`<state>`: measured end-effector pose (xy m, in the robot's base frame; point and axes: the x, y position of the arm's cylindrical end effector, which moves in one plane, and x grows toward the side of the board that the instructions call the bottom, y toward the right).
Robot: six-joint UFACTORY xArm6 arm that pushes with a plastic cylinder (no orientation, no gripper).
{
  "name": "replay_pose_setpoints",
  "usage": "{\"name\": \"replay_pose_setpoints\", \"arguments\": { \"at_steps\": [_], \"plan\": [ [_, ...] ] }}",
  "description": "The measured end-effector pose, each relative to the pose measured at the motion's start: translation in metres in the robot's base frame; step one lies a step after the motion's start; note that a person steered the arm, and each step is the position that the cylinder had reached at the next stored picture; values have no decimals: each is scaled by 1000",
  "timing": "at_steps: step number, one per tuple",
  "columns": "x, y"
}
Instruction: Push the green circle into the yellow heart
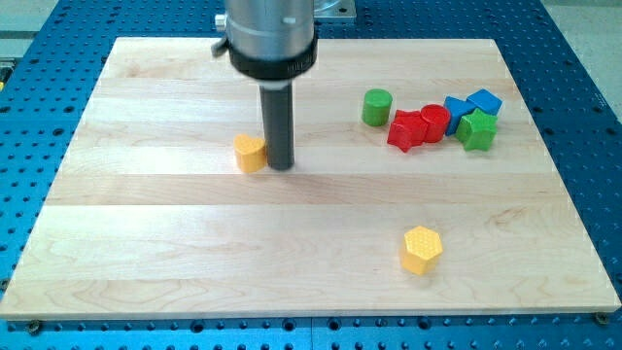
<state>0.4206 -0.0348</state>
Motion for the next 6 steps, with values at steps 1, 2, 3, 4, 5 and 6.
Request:
{"name": "replay_pose_setpoints", "arguments": {
  "at_steps": [1,2,3,4,5,6],
  "plan": [
    [-42,72],
    [-128,80],
    [-136,207],
    [-87,187],
    [-64,41],
    [-33,-46]
  ]
}}
